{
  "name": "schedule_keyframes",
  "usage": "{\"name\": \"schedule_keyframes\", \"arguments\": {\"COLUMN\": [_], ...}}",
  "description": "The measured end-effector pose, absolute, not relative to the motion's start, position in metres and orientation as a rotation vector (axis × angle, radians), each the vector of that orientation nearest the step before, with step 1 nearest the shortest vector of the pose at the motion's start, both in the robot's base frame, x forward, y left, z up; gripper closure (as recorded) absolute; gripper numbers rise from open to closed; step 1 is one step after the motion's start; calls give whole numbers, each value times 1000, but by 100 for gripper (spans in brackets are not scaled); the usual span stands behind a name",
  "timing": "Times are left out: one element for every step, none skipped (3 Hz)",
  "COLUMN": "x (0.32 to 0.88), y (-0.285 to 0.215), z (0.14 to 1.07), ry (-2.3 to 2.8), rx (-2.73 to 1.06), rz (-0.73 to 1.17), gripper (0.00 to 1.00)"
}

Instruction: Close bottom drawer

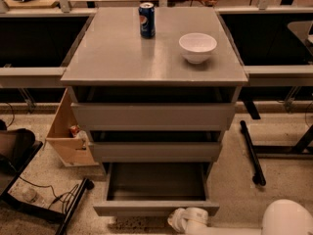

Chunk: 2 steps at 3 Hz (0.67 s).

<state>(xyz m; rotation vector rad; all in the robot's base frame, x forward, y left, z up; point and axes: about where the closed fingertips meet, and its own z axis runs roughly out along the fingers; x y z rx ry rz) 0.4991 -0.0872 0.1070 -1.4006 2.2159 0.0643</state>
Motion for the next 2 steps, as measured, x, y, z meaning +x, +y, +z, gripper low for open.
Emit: {"name": "schedule_keyframes", "arguments": {"x": [501, 532], "y": [-88, -91], "z": [106, 100], "ry": [2212, 2162], "rx": [-1401, -1397], "rz": [61, 23], "gripper": [100, 100]}}
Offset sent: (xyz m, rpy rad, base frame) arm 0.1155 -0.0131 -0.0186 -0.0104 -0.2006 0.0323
